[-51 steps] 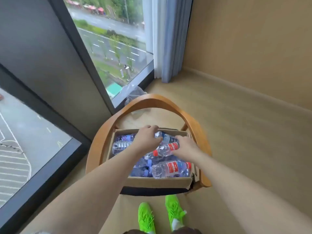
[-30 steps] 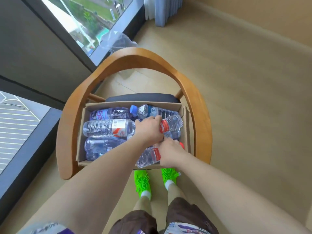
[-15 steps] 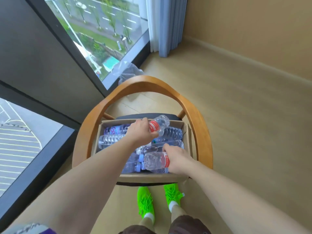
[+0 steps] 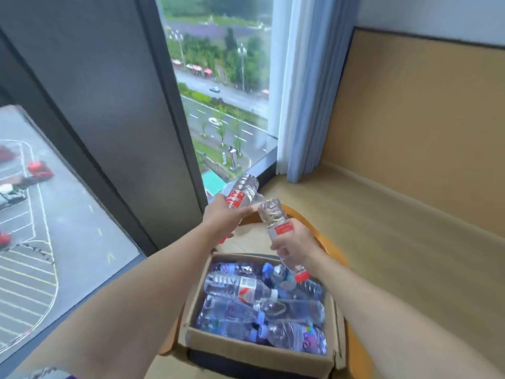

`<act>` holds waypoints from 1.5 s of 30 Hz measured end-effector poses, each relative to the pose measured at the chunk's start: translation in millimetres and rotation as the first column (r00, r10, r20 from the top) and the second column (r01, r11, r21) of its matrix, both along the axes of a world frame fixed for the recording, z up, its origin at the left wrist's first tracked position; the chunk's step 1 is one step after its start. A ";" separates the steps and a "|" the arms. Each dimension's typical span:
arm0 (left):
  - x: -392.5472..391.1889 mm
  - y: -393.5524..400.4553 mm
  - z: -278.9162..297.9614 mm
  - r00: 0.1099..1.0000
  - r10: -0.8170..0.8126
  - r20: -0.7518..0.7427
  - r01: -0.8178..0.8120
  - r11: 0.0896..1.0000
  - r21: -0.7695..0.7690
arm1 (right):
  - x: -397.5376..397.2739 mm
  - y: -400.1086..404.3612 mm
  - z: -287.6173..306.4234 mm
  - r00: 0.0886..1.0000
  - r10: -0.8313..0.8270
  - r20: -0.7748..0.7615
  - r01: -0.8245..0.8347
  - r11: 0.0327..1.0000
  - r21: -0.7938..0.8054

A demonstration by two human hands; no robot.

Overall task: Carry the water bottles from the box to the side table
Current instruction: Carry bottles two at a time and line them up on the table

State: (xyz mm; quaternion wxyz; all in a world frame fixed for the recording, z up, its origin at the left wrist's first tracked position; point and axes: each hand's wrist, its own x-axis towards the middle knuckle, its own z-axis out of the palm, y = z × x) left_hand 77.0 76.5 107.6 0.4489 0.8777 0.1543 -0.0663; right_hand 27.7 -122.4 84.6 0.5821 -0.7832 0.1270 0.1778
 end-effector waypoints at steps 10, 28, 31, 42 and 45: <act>-23.2 53.6 89.4 0.901 0.407 0.153 -0.405 0.913 -0.046 | 56.0 66.3 82.4 0.966 0.168 0.197 -0.186 0.980 0.076; -307.0 137.1 157.9 0.354 0.871 0.342 -0.915 0.398 -0.067 | -94.1 246.7 146.3 0.550 0.764 0.338 -0.833 0.533 0.150; -378.7 149.6 159.6 0.243 0.889 0.387 -0.956 0.287 -0.059 | -154.1 274.8 156.4 0.448 0.811 0.375 -0.894 0.417 0.166; -715.7 116.4 176.3 -0.251 0.862 0.441 -0.967 -0.240 -0.083 | -481.9 323.2 175.7 0.033 0.905 0.424 -0.987 -0.037 0.157; -802.7 93.3 183.0 -0.349 0.815 0.462 -0.931 -0.357 -0.074 | -573.9 326.6 179.3 -0.049 0.897 0.440 -0.977 -0.135 0.165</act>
